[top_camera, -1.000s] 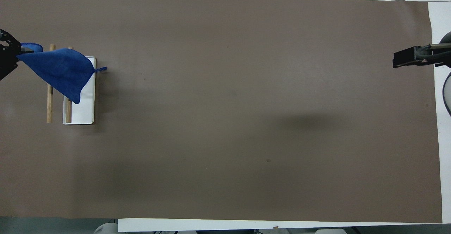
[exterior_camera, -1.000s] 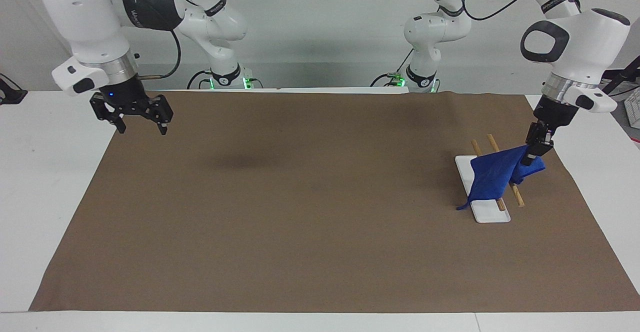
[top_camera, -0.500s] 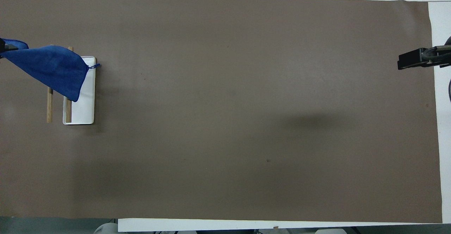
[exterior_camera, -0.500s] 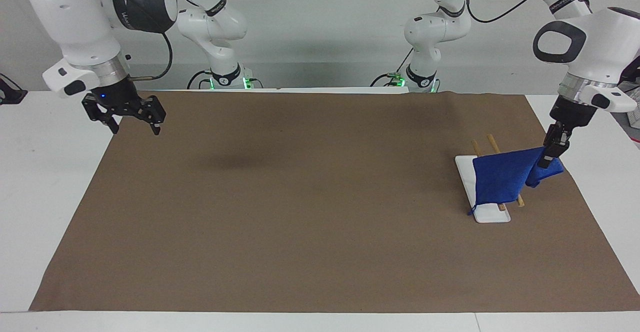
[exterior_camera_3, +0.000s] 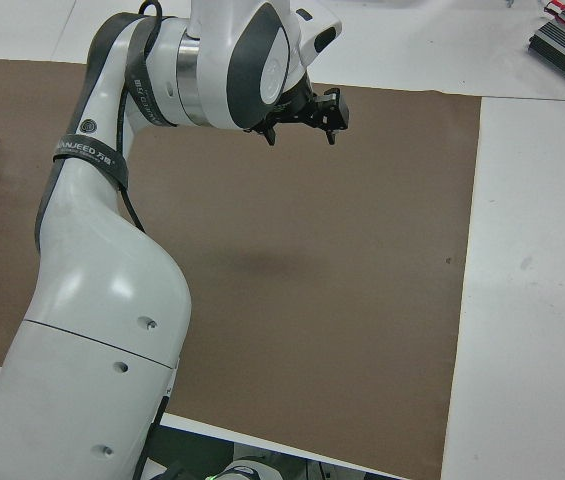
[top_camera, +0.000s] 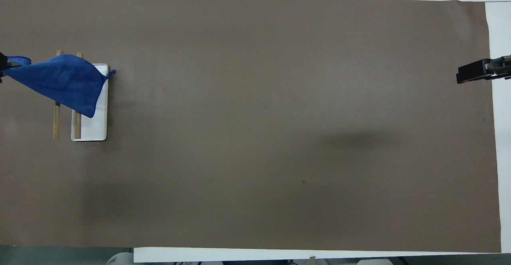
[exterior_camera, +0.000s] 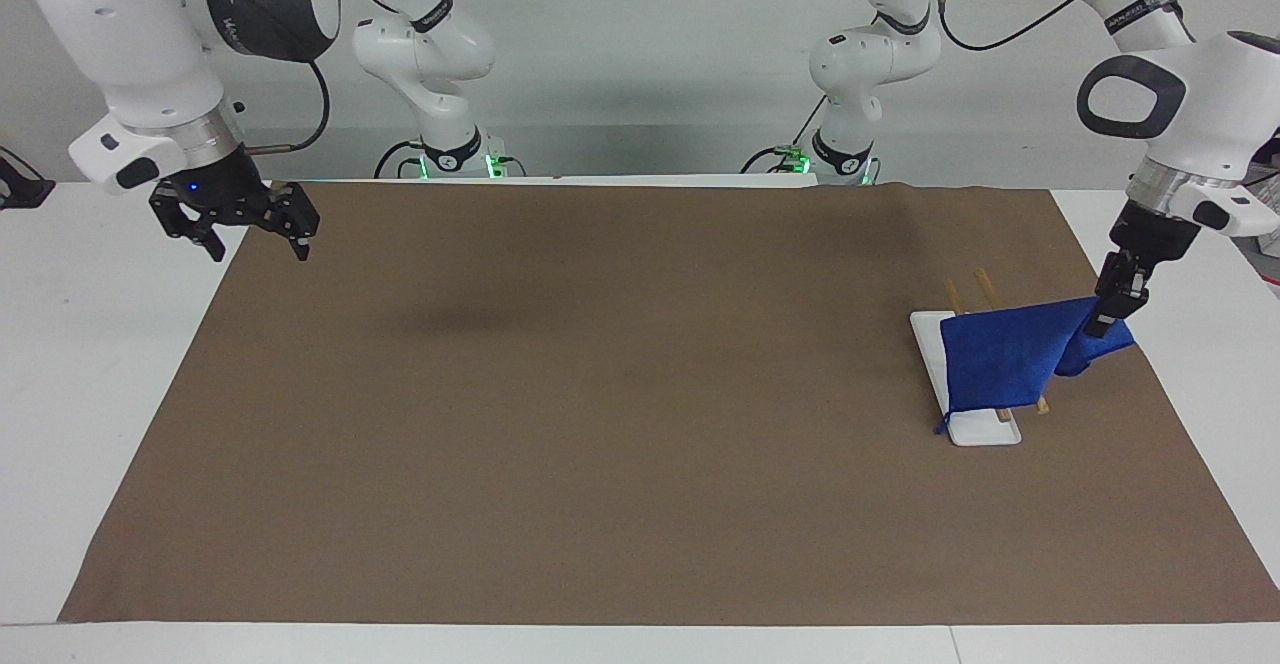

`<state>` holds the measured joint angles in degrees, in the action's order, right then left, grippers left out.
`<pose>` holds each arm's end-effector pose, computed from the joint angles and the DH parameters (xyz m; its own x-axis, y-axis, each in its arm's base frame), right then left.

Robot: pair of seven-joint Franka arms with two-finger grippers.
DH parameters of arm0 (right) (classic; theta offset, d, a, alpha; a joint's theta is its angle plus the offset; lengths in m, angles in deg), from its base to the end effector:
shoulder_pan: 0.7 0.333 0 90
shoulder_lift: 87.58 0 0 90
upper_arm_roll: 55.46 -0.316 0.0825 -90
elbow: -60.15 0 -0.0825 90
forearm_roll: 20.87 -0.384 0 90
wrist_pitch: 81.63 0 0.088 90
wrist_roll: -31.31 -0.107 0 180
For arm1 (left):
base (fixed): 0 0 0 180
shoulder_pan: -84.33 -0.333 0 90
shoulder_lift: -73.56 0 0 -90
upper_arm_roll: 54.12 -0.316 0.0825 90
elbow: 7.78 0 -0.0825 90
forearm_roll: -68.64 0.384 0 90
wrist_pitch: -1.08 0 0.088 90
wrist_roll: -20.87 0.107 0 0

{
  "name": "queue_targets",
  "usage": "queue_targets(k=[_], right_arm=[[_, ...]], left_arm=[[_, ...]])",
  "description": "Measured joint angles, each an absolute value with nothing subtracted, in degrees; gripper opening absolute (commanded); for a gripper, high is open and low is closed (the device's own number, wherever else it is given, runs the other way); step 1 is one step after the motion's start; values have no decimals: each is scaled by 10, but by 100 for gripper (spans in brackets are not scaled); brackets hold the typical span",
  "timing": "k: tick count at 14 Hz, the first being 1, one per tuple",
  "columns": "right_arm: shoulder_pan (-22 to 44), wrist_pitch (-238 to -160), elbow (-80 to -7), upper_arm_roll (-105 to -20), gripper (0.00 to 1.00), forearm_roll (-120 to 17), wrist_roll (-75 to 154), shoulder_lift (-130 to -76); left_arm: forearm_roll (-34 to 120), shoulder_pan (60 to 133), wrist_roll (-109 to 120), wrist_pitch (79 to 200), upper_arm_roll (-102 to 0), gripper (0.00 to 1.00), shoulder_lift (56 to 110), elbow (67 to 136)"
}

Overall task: Right arm passes towel to left arm to hang
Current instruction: 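Lower the towel onto the wooden rods with the left gripper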

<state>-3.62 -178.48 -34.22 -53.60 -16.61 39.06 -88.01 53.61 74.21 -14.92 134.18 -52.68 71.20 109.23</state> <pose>0.5637 -0.0542 0.5949 0.9979 0.0603 0.0251 0.0582 -0.9952 0.0784 0.5646 0.0813 0.4939 0.5834 0.8057 0.1024 0.7322 -0.5763 0.3631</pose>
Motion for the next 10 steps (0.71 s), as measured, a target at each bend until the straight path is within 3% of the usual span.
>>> queue_targets(k=[5,8,9,10], right_arm=[[-35,-1782,-340,-537,100,-166,391,-873],[-35,-1782,-340,-537,100,-166,391,-873],[-35,-1782,-341,-537,100,-166,391,-873],[-35,-1782,-341,-537,100,-166,391,-873]], left_arm=[[536,742,-151,1341,-526,5,711,1118],[536,741,-151,1340,-527,13,711,1125],[536,738,-151,1338,-528,24,711,1126],[536,733,-151,1335,-528,61,711,1126]])
